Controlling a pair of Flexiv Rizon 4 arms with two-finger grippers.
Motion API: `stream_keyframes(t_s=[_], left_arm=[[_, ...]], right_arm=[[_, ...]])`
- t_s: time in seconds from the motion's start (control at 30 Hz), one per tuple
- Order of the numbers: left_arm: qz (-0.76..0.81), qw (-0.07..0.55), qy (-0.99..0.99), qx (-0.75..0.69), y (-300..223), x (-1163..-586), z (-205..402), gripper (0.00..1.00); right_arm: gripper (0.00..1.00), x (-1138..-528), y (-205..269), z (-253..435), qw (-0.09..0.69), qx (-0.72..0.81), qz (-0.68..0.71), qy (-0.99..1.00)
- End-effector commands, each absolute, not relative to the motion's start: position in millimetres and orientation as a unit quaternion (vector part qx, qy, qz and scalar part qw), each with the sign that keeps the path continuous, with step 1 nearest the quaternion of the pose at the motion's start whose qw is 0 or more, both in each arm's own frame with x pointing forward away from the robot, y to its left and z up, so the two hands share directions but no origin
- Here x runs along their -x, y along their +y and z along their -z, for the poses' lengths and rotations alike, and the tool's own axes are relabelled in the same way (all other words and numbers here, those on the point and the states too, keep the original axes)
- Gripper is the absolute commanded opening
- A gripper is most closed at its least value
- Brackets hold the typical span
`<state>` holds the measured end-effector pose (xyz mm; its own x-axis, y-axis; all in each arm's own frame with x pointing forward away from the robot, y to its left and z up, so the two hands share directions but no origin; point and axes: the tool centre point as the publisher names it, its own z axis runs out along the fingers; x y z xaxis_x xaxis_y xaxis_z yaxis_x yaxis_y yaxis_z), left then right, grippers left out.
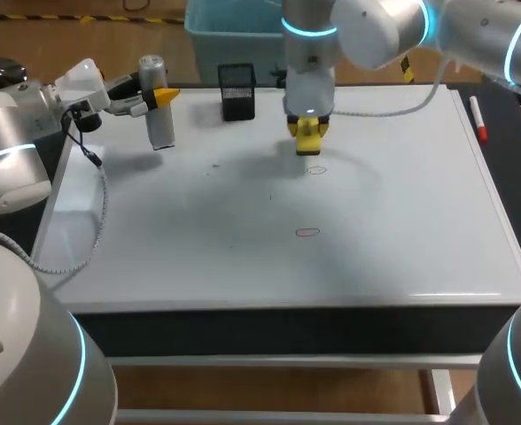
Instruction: Pick up the inspection probe, press it on each red-marked spot on the whiteboard one by one, put down the probe, pick up the eraser, and wipe off all the red marks.
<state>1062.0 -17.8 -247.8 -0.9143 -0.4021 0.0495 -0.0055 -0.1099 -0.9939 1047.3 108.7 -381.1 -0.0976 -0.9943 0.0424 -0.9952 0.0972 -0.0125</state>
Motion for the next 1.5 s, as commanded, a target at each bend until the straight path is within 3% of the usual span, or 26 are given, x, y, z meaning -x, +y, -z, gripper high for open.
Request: stream_keyframes(t_s=[0.03, 0.8, 1.5], left_arm=[[0.727, 0.136, 0.654, 0.157, -19, -1062, 246, 0.0], [0.727, 0.136, 0.654, 0.157, -19, -1062, 246, 0.0], [0.727, 0.136, 0.654, 0.157, -19, -1062, 246, 0.0]], right_arm=[[0.0, -1066, 83, 378, 0.012, -0.657, -0.01, -0.754], [0.0, -1122, -70, 381, 0.027, -0.524, -0.013, -0.851], [0.0, -1124, -100, 378, 0.022, -0.49, -0.009, -0.871]])
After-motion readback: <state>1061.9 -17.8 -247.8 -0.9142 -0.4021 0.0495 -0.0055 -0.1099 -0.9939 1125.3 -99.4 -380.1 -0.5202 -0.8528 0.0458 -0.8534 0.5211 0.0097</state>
